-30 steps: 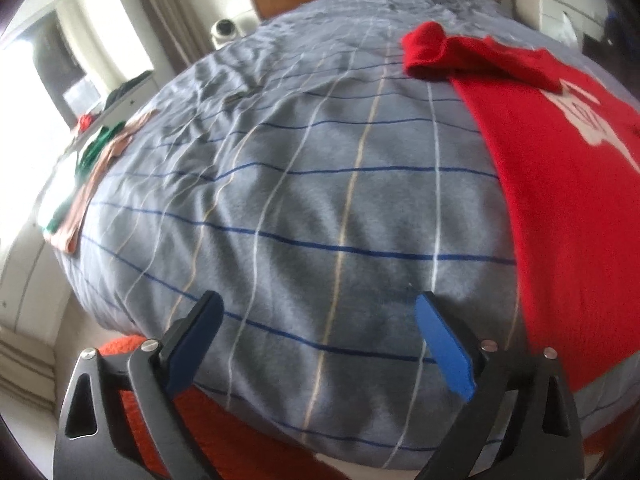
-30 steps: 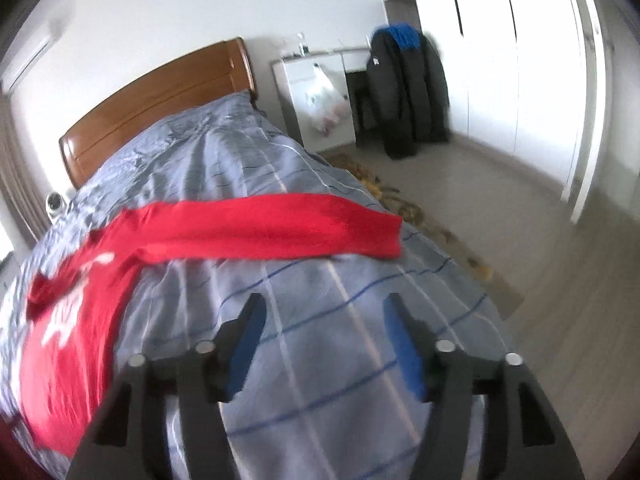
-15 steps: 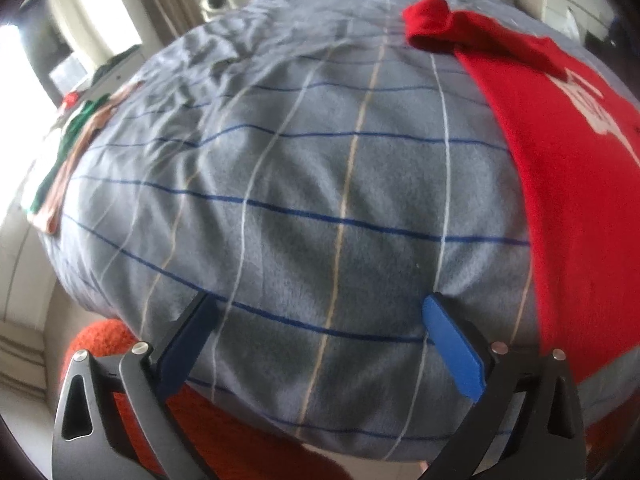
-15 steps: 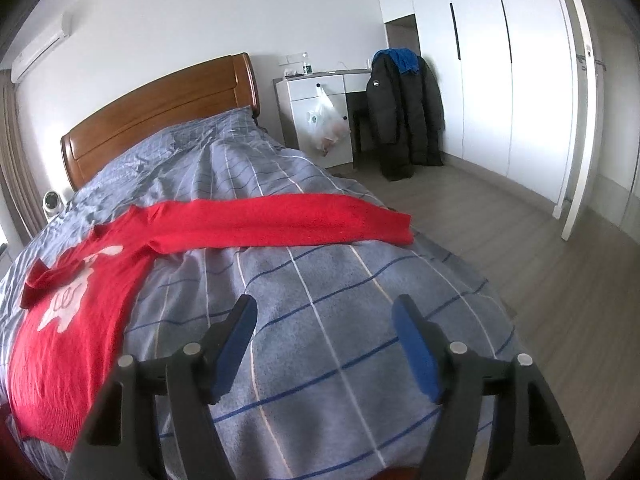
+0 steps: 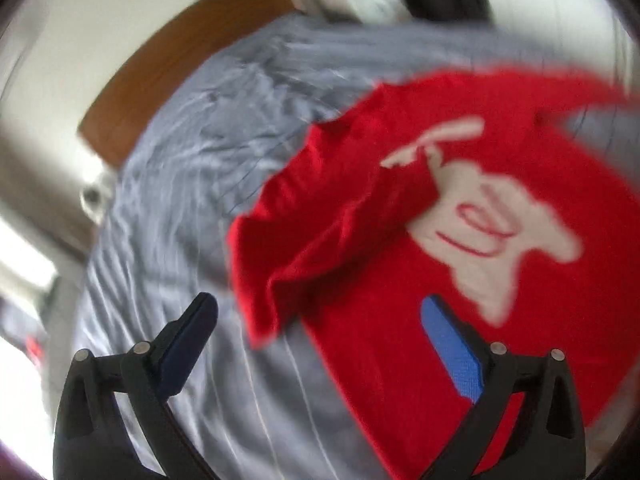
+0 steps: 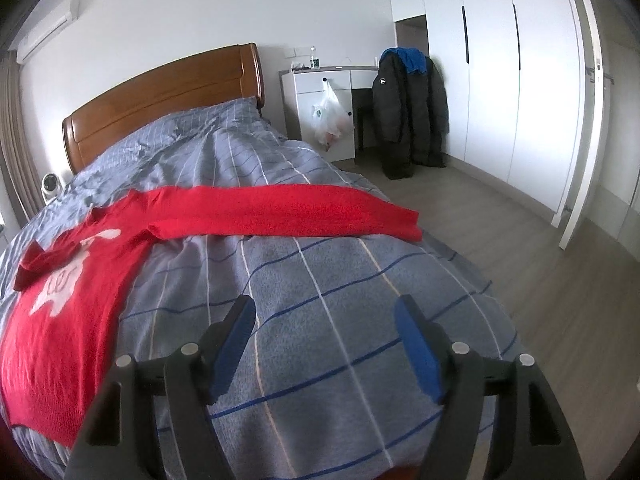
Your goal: Fold small clothes
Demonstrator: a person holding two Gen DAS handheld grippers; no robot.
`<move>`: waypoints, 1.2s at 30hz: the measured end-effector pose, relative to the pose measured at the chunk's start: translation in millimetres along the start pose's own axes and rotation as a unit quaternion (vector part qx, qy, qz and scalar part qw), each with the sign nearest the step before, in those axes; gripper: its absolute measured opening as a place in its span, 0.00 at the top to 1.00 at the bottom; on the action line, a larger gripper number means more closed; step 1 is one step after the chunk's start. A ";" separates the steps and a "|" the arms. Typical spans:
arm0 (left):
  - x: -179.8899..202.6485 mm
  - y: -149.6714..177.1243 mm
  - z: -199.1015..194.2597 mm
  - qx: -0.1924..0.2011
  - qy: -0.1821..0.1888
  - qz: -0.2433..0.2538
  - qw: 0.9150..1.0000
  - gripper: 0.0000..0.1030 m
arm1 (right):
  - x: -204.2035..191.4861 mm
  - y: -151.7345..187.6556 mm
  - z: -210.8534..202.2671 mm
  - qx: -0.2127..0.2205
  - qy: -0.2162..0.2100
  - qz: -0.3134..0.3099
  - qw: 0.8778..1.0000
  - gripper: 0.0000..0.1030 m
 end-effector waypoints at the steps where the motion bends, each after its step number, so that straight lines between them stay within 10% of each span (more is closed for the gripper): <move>1: 8.8 -3.8 22.6 -0.014 -0.008 0.032 0.999 0.04 | 0.0 -0.1 -1.1 0.002 0.000 0.001 1.000 0.31; 3: 22.6 -5.8 51.4 -0.033 -0.033 0.073 0.996 0.21 | -0.2 -0.6 -3.6 0.004 -0.002 0.002 1.000 0.30; 5: 24.4 -8.8 70.6 -0.051 -0.040 0.065 0.996 0.82 | -0.7 -1.1 -5.3 0.006 -0.003 0.001 1.000 0.29; 6: 17.2 -11.8 75.0 -0.058 -0.025 0.025 0.998 0.94 | -1.8 -1.1 -5.9 0.007 -0.005 -0.002 1.000 0.29; 10: -44.8 -16.5 40.2 -0.010 -0.002 -0.166 0.986 0.94 | -6.7 -0.6 -3.1 0.002 -0.010 -0.015 1.000 0.28; 13: -123.6 17.6 1.7 0.016 -0.010 -0.334 0.942 0.94 | -8.3 0.6 -0.1 -0.003 -0.012 -0.016 1.000 0.28; 16: -205.7 99.7 -24.2 0.004 -0.064 -0.509 0.859 0.85 | -7.0 1.5 2.7 -0.007 -0.013 -0.010 1.000 0.28; 18: -239.0 167.2 -27.4 -0.035 -0.121 -0.571 0.811 0.57 | -5.3 2.0 4.0 -0.009 -0.013 -0.005 1.000 0.28; 20: -246.0 217.8 -27.1 -0.067 -0.145 -0.600 0.784 0.33 | -3.9 2.6 5.8 -0.012 -0.012 -0.001 1.000 0.28; 25: -240.8 296.2 -36.4 -0.103 -0.176 -0.636 0.745 0.34 | -3.3 4.5 6.5 -0.019 -0.011 0.000 1.000 0.28; 31: -250.5 304.7 -28.3 -0.048 -0.115 -0.671 0.731 0.26 | -12.6 6.3 10.9 -0.030 -0.006 -0.025 0.999 0.28; 36: -267.4 265.2 12.9 -0.040 -0.062 -0.628 0.775 0.22 | -23.9 8.7 12.8 -0.037 -0.003 -0.054 0.998 0.28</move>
Point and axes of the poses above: each gripper's, at about its wrist camera, not at the fingertips, and z roughly the way its jaws point, x to its right, y to its underside, the point moved 2 cm from there along z, roughly the way its jaws point, and after that the axes turned 10 degrees about x, right-handed, at the moved point
